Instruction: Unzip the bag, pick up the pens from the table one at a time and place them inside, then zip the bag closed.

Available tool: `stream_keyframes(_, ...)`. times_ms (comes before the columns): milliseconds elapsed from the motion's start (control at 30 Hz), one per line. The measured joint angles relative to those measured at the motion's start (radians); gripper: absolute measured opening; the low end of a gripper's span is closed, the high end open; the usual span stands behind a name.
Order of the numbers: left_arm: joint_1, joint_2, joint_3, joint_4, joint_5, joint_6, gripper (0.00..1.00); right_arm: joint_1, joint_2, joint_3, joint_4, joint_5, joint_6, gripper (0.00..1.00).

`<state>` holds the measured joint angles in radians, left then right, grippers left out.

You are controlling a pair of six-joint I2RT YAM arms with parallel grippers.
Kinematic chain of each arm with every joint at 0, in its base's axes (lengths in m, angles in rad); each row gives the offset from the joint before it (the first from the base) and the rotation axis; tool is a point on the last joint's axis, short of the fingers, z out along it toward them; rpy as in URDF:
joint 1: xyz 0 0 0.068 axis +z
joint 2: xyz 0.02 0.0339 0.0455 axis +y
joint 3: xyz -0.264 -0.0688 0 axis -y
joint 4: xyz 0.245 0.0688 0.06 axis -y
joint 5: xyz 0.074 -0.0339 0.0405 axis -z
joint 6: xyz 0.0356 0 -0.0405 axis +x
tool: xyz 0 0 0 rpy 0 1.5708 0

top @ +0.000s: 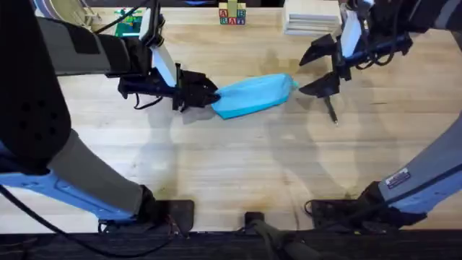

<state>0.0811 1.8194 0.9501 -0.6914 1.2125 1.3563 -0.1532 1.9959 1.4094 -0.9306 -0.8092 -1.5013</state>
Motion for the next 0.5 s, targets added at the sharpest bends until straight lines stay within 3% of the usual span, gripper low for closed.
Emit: stream_keyframes(500, 0.000, 0.000, 0.000, 0.000, 0.000, 0.000, 0.042, 0.028, 0.042, 0.002, 0.003, 0.000, -0.001, 0.996)
